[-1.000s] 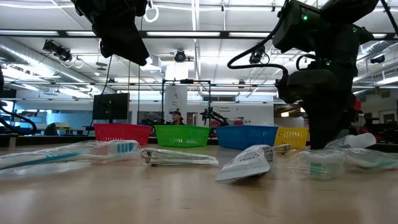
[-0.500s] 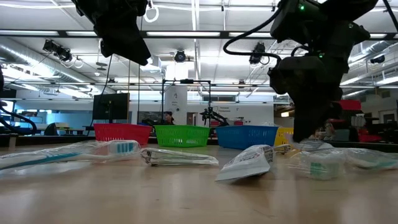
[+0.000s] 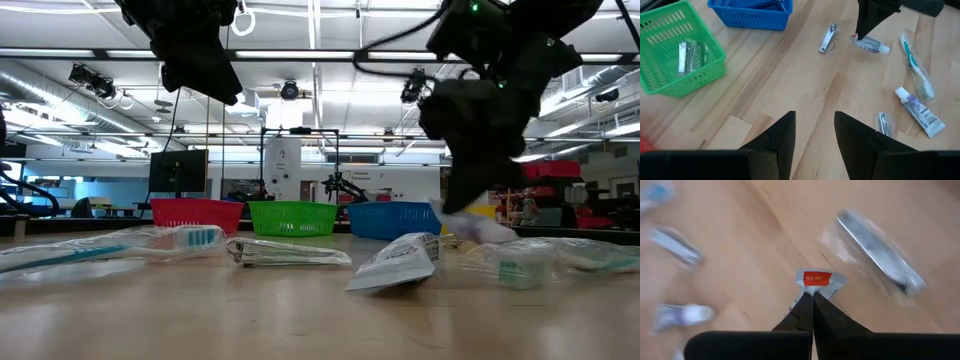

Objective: Pick & Place Travel size toiletries
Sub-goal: Put the white toothpaste in the red bin

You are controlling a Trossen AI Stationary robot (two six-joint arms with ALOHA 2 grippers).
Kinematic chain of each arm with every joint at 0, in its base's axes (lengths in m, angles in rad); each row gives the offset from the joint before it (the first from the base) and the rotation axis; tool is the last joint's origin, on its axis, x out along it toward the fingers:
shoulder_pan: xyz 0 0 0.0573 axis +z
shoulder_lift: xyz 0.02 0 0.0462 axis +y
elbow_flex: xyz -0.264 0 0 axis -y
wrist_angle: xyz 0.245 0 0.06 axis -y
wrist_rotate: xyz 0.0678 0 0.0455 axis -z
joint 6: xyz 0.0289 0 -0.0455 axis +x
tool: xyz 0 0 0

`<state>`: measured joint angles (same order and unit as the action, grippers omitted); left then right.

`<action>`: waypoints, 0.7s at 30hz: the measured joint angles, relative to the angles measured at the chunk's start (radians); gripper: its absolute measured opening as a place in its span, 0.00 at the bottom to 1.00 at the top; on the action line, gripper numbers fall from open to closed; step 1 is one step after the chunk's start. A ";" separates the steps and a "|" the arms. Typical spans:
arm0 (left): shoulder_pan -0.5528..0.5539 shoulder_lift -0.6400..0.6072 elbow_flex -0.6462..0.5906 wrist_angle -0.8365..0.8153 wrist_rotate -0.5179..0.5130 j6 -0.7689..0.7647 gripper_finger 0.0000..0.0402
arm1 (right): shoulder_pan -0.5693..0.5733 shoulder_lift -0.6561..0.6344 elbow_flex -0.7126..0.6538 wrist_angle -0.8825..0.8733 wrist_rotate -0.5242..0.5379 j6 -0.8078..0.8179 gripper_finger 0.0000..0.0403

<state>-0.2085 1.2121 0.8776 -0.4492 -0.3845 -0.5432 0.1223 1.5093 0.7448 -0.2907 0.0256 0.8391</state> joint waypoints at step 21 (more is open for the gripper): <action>0.000 0.005 0.000 0.218 -0.114 0.089 0.36 | -0.073 -0.055 0.000 0.736 0.197 -0.612 0.00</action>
<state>-0.2081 1.2175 0.8781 -0.2307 -0.4985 -0.4541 0.0493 1.4540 0.7448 0.4454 0.2228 0.2271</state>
